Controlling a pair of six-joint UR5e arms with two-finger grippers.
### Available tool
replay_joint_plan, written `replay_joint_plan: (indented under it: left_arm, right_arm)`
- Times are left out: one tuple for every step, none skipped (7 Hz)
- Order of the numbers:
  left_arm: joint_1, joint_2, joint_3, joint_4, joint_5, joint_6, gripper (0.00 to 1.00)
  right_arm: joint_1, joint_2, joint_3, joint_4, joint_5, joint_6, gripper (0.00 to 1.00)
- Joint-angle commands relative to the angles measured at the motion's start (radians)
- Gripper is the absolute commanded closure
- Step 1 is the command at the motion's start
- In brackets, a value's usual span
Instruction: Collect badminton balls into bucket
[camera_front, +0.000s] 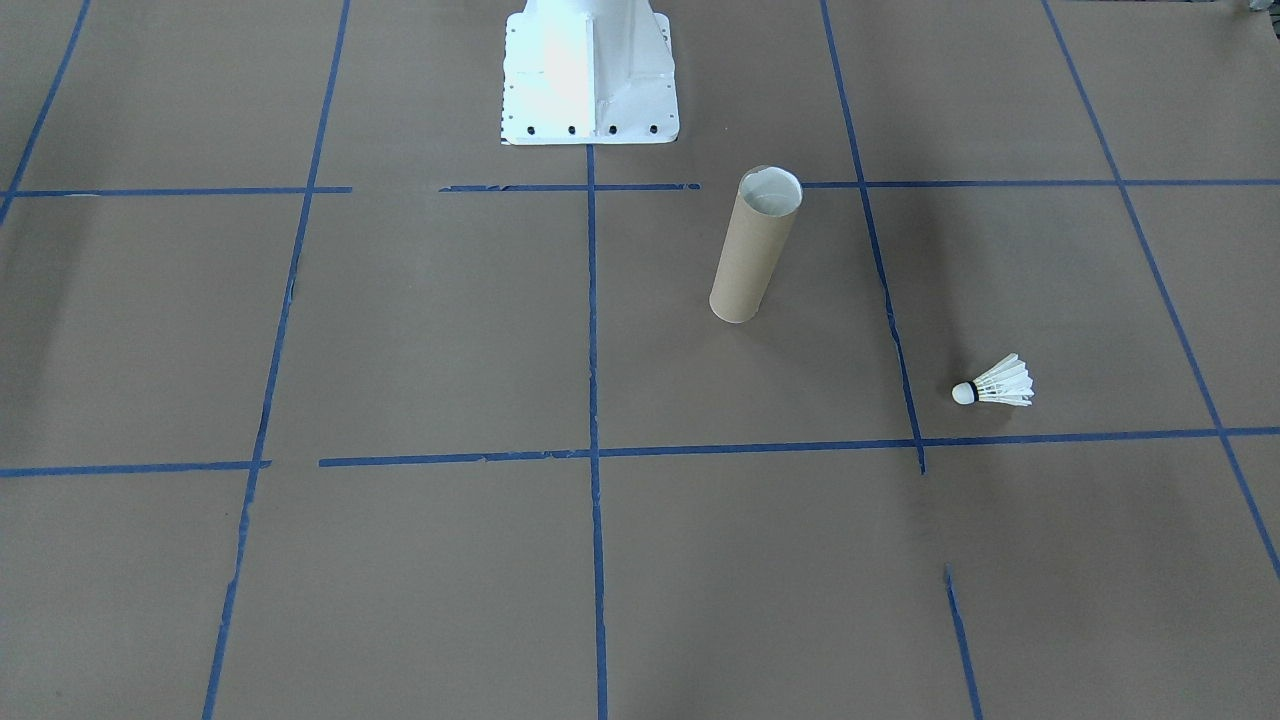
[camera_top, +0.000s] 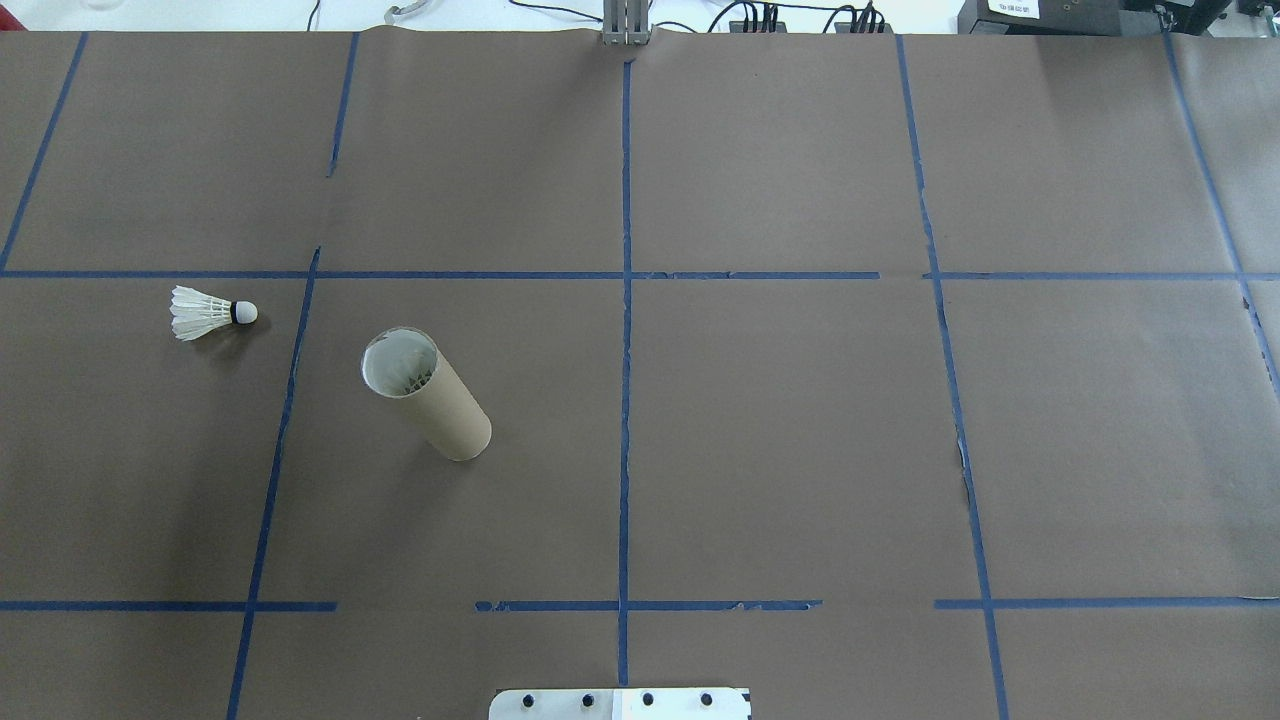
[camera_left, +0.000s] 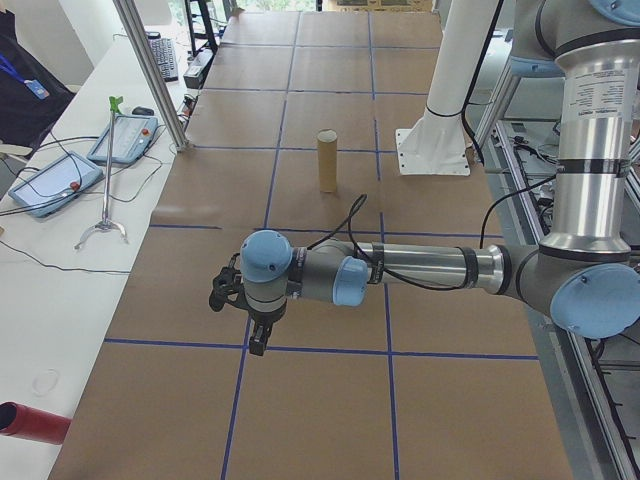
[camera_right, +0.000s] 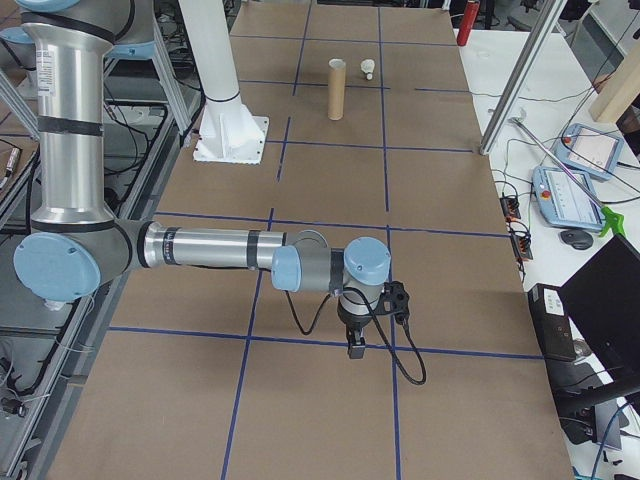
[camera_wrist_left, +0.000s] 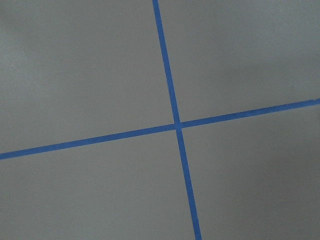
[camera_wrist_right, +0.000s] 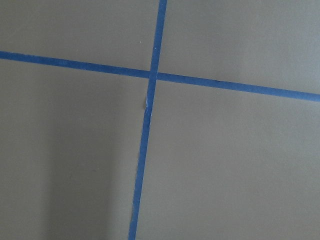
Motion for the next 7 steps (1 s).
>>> replay_joint_plan:
  left_arm:
    - [0.0, 0.0, 0.001, 0.001, 0.003, 0.0, 0.0]
    - [0.0, -0.006, 0.001, -0.002, 0.008, 0.0, 0.0]
    - [0.0, -0.026, -0.026, -0.002, 0.012, -0.003, 0.0]
    - [0.0, -0.033, -0.046, -0.007, 0.012, 0.003, 0.0]
    - [0.0, -0.058, -0.039, -0.089, 0.014, 0.002, 0.0]
    - [0.0, -0.055, -0.039, -0.173, 0.014, 0.0, 0.0]
    - [0.003, -0.076, -0.013, -0.206, 0.012, -0.003, 0.0]
  right_arm:
    - [0.0, 0.0, 0.0, 0.0, 0.0, 0.0, 0.0]
    - [0.0, 0.0, 0.0, 0.0, 0.0, 0.0, 0.0]
    - [0.0, 0.0, 0.002, 0.0, 0.0, 0.0, 0.0]
    - [0.0, 0.0, 0.0, 0.0, 0.0, 0.0, 0.0]
    - [0.0, 0.0, 0.0, 0.0, 0.0, -0.001, 0.0]
    - [0.0, 0.0, 0.0, 0.0, 0.0, 0.0, 0.0]
    - [0.0, 0.0, 0.0, 0.0, 0.0, 0.0, 0.0]
